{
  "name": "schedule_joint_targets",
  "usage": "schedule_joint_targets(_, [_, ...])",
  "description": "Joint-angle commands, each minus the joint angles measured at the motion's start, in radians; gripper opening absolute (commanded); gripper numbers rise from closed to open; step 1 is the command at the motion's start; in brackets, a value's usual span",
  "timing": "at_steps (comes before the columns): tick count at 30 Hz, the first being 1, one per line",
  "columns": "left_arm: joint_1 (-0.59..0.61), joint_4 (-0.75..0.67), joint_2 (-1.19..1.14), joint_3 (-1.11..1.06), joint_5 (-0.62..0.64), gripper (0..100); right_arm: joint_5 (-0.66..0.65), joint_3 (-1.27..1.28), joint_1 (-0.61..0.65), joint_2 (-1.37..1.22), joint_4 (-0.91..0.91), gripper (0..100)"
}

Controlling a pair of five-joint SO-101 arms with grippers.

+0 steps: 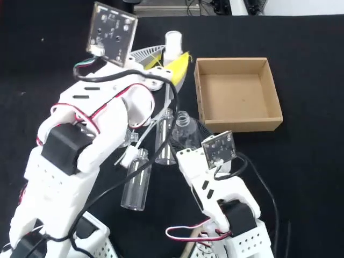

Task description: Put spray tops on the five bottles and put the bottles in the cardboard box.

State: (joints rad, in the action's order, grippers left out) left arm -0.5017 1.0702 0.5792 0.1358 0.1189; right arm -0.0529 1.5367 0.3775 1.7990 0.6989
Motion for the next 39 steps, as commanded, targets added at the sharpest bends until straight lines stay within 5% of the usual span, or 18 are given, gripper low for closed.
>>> schedule_joint_targets(1, [-0.028, -0.017, 0.029, -0.042, 0.009, 4, -0.002, -0.013, 0.002, 0.076, -0.032, 1.1])
schedule_joint_targets(11, [-0.03, -0.035, 0.029, 0.002, 0.014, 4, -0.002, -0.013, 0.002, 0.076, -0.032, 1.1])
schedule_joint_targets(18, [-0.03, -0.035, 0.029, -0.042, 0.161, 4, -0.002, -0.013, 0.002, 0.076, -0.032, 1.1])
schedule_joint_targets(39, [-0.028, -0.028, 0.071, -0.036, 0.157, 5, -0.002, -0.013, 0.002, 0.076, -0.032, 1.1])
